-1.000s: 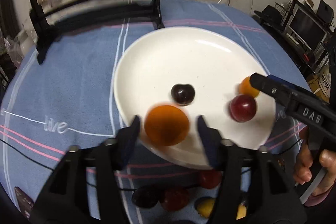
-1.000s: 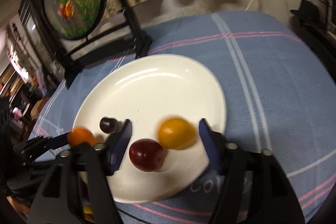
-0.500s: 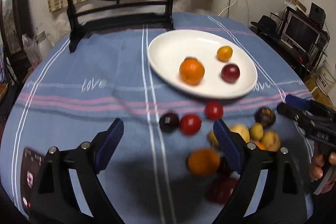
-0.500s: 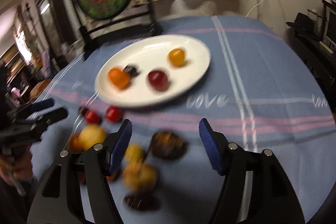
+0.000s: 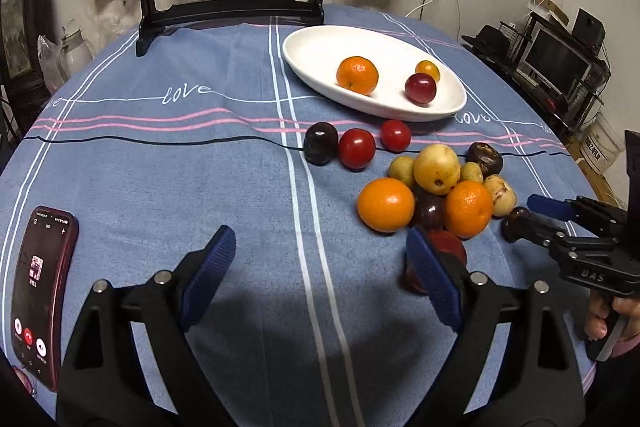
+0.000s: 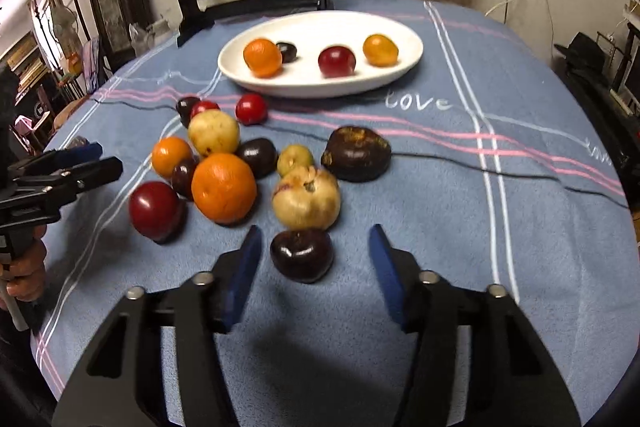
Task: Organize fruits
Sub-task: 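Grasp a large red apple with the left tool while the right tool grasps a dark plum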
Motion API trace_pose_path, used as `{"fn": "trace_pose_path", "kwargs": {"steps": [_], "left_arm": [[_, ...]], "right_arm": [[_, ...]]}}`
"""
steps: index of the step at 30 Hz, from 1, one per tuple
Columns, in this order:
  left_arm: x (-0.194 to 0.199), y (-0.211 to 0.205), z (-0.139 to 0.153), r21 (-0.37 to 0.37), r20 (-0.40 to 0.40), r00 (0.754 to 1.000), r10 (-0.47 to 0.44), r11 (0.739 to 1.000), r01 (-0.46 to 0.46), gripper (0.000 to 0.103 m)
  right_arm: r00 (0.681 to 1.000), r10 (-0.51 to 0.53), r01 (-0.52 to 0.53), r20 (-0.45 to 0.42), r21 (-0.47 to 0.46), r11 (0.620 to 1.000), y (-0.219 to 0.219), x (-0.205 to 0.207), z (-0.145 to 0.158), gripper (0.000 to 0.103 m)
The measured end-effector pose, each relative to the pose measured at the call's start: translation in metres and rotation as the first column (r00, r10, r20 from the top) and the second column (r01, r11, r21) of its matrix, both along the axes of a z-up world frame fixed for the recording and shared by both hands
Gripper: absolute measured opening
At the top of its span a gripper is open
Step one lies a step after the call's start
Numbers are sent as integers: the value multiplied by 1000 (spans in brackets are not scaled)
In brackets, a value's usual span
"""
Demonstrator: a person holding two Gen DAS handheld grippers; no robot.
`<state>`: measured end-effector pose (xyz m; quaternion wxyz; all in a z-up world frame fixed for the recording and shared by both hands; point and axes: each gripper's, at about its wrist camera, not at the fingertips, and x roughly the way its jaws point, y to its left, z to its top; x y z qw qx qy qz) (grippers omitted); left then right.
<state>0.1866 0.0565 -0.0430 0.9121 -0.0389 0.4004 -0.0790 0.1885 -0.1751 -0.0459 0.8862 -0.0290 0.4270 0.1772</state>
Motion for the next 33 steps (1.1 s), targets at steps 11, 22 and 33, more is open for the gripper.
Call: {"fn": "trace_pose_path", "kwargs": {"steps": [11, 22, 33], "left_arm": [[-4, -3, 1, 18, 11, 1000, -14, 1000, 14, 89], [-23, -36, 1, 26, 40, 979, -202, 979, 201, 86], [-10, -72, -11, 30, -19, 972, -235, 971, 236, 65]], "right_arm": [[999, 46, -47, -24, -45, 998, 19, -4, -7, 42], [997, -12, 33, -80, 268, 963, -31, 7, -8, 33], [998, -7, 23, -60, 272, 962, -31, 2, -4, 33]]}}
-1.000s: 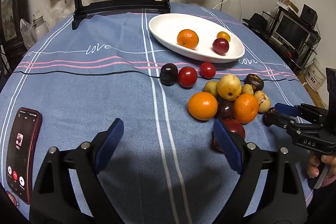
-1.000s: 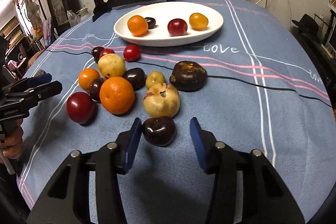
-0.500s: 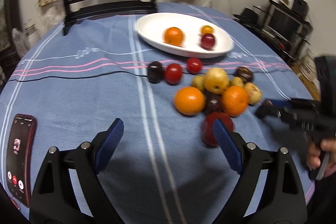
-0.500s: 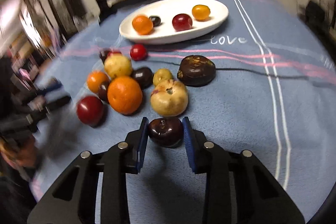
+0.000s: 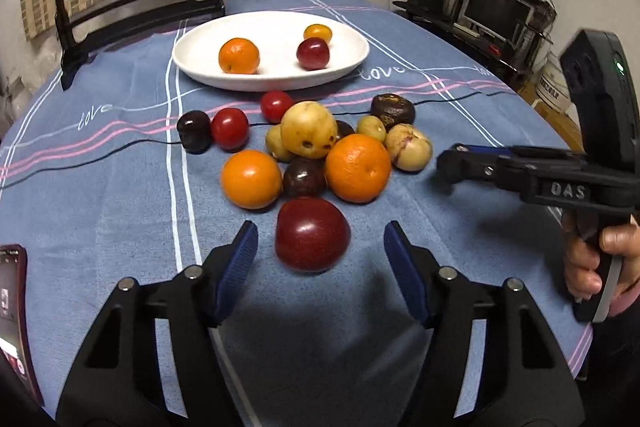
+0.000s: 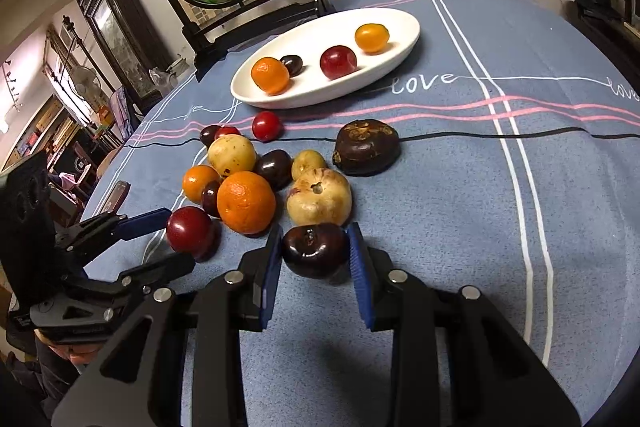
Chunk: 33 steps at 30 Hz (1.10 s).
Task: Organize fruits
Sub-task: 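Grasp a large red apple with the left tool while the right tool grasps a dark plum, then carry both fruits over the white plate and open both tools to release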
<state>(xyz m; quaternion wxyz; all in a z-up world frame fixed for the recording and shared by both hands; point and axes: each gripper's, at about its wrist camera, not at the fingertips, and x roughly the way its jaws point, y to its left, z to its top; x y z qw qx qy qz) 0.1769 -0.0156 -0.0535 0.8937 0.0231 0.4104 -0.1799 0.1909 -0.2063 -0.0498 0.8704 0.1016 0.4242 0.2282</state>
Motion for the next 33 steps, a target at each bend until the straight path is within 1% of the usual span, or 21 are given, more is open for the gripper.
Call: {"fn": "trace_pose_path", "kwargs": {"steps": [5, 10, 12, 14, 18, 21, 24, 27, 29, 30, 33], "left_arm": [[10, 1, -9, -8, -58, 998, 3, 1000, -3, 50], [16, 1, -16, -7, -102, 995, 12, 1000, -13, 46], [15, 1, -15, -9, -99, 995, 13, 1000, -14, 46], [15, 1, -15, -18, -98, 995, 9, 1000, -11, 41], [13, 3, -14, -25, -95, 995, 10, 1000, -12, 41], [9, 6, -9, -41, -70, 998, 9, 999, -12, 41], [1, 7, -2, -51, -30, 1000, 0, 999, -2, 41], [-3, 12, 9, -98, -4, 1000, -13, 995, 12, 41], [3, 19, 20, -144, 2, 1000, -14, 989, 14, 41], [8, 21, 25, -155, 5, 1000, -12, 988, 13, 41], [32, 27, 46, -145, 44, 999, 26, 989, -19, 41]], "right_arm": [[1000, 3, -2, -7, 16, 1000, -1, 1, -1, 33], [1000, 2, -2, -8, 25, 1000, -3, 0, -1, 33], [1000, 0, 0, -8, 28, 1000, -3, 0, -1, 33], [1000, -1, 2, -8, 30, 1000, -4, 0, -1, 33], [1000, 1, -1, -14, 48, 999, -6, 0, -2, 33], [1000, 2, -2, -6, 59, 998, -7, -1, 0, 33], [1000, 17, -19, 20, 92, 996, -7, -4, 4, 33], [999, 35, -40, 39, 145, 989, -5, -2, 12, 33], [998, 31, -40, 49, 179, 983, -5, 7, 20, 33], [998, 15, -27, 60, 189, 982, -6, 14, 26, 33], [993, -20, 0, 115, 166, 986, -2, 40, 45, 33]]}}
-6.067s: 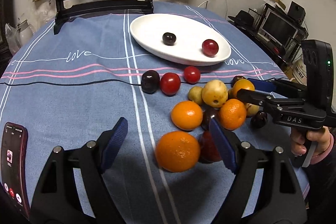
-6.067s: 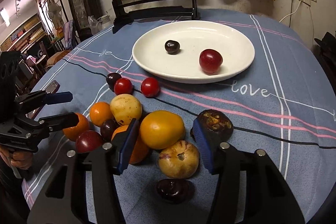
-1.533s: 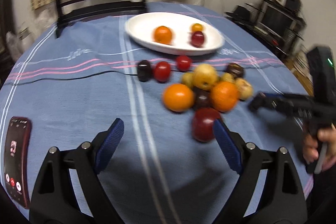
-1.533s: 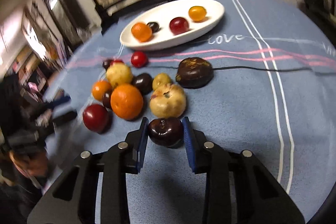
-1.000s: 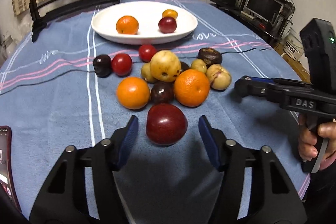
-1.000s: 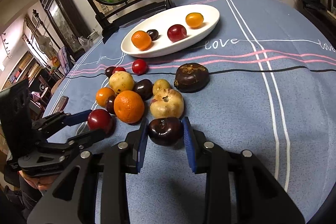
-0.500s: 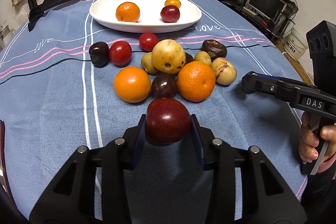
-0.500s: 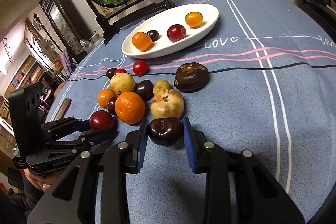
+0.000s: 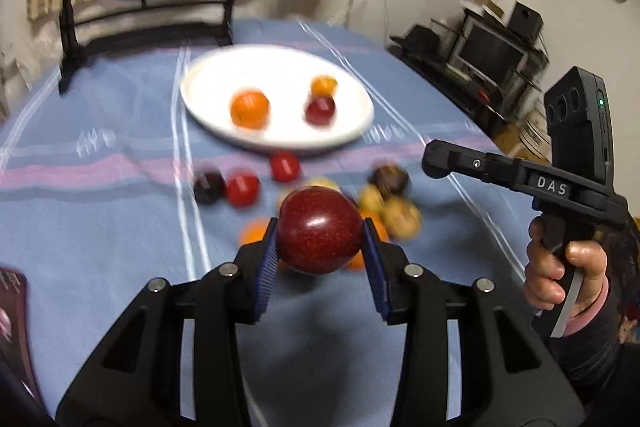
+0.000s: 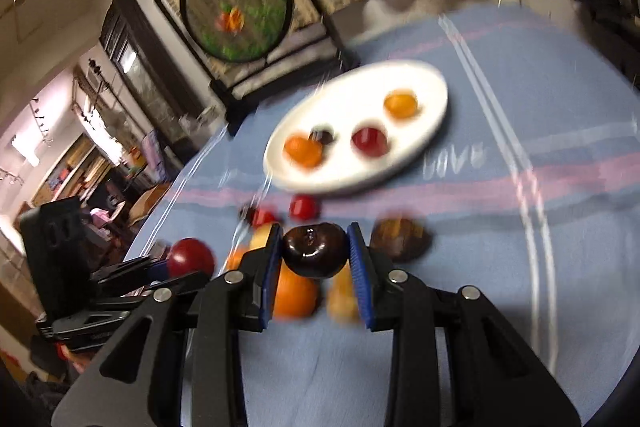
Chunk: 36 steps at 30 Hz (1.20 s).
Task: Organize fruits
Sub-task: 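Carry both fruits over the white plate and open both tools to release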
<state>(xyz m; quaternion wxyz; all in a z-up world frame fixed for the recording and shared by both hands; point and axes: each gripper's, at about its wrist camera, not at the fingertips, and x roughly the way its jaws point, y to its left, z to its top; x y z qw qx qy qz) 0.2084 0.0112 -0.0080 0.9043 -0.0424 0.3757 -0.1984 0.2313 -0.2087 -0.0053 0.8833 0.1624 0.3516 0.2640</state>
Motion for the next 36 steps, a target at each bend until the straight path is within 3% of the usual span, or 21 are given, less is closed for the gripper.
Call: {"fn": "trace_pose_path", "kwargs": {"steps": [4, 10, 18, 22, 23, 25, 26, 28, 36], "left_arm": [[47, 5, 16, -1, 3, 997, 71, 997, -71, 41], [124, 11, 17, 48, -19, 983, 180, 983, -179, 41], [182, 16, -4, 100, -86, 970, 228, 971, -219, 41], [184, 12, -12, 120, -98, 970, 223, 970, -211, 43], [182, 11, -12, 134, -82, 971, 225, 968, -213, 54], [174, 13, -4, 146, -39, 970, 240, 962, -232, 65], [169, 14, 0, 140, -26, 970, 241, 962, -235, 67], [158, 14, 9, 118, -11, 973, 232, 966, -229, 69], [85, 19, 11, 112, 41, 973, 229, 966, -232, 84]], "right_arm": [[997, -61, 63, 51, -39, 997, 7, 50, 11, 33], [992, -122, 124, 24, -95, 988, 17, 110, -3, 33], [993, -119, 118, 6, -200, 973, 25, 128, -12, 33], [994, -110, 107, 1, -217, 970, 32, 132, -20, 36], [994, -109, 105, -2, -226, 968, 33, 132, -21, 37], [995, -103, 99, -3, -241, 966, 35, 131, -20, 38], [995, -104, 101, 3, -239, 966, 35, 129, -18, 41], [994, -104, 106, 21, -229, 968, 34, 122, -12, 60], [989, -106, 127, 107, -221, 967, 26, 73, 8, 60]]}}
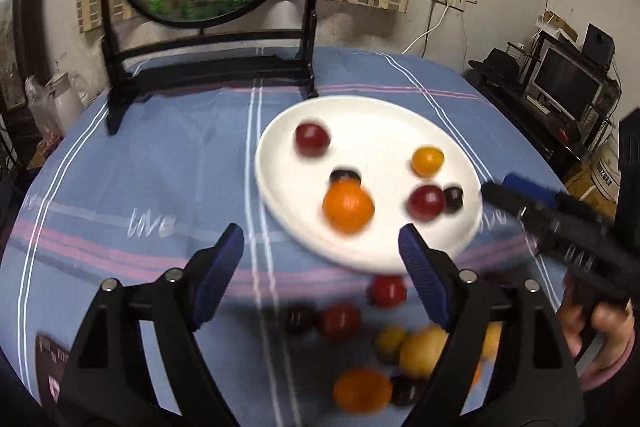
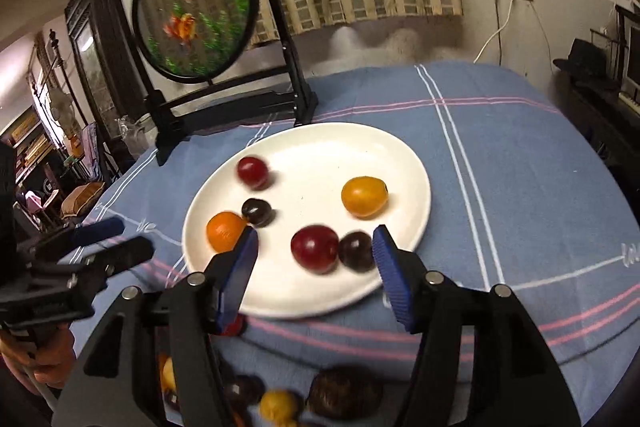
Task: Organize fruits
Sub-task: 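Carry both fruits over the white plate and open both tools to release, then grasp a mandarin orange with the left tool while the right tool grasps a pale brown pear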
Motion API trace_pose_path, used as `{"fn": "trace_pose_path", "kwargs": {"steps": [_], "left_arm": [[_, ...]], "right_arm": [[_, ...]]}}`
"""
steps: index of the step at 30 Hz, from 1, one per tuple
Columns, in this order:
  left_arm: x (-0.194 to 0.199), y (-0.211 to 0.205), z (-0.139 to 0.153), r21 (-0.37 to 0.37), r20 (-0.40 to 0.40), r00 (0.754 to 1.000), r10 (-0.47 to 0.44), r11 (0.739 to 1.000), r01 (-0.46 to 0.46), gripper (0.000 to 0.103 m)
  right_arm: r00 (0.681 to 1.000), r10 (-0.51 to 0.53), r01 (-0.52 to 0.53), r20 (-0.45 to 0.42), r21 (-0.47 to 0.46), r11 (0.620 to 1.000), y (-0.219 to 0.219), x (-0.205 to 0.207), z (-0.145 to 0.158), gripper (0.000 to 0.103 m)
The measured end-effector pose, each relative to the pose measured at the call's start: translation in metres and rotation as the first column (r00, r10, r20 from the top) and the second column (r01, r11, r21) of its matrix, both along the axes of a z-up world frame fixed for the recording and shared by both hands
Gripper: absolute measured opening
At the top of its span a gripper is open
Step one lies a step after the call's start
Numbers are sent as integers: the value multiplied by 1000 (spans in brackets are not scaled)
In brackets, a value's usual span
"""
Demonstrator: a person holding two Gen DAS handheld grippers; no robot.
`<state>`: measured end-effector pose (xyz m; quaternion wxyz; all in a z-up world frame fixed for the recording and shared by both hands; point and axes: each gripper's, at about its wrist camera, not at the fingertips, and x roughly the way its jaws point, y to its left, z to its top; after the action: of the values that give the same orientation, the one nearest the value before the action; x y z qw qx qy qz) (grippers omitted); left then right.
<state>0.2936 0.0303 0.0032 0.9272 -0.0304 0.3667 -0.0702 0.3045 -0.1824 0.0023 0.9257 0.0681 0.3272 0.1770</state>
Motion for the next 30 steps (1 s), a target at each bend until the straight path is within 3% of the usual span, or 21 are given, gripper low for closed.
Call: {"fn": "trace_pose_path", "kwargs": {"steps": [8, 11, 17, 23, 30], "left_arm": [[-81, 21, -30, 0, 7, 1000, 3, 1000, -3, 89], [-96, 25, -44, -17, -36, 999, -9, 1000, 8, 89], [-100, 24, -47, 0, -36, 999, -9, 1000, 9, 89], [-100, 24, -46, 1, -37, 999, -7, 1000, 7, 89], [-101, 21, -46, 1, -42, 999, -18, 1000, 19, 89]], "right_arm": [[996, 42, -41, -74, 15, 999, -20, -59, -20, 60], [991, 66, -65, -119, 10, 998, -21, -73, -28, 60], [968, 127, -139, -215, -45, 989, -9, -87, -47, 60], [965, 137, -156, -224, -67, 985, -1, -88, -52, 60], [968, 149, -175, -202, -116, 978, 8, -88, -54, 46]]}}
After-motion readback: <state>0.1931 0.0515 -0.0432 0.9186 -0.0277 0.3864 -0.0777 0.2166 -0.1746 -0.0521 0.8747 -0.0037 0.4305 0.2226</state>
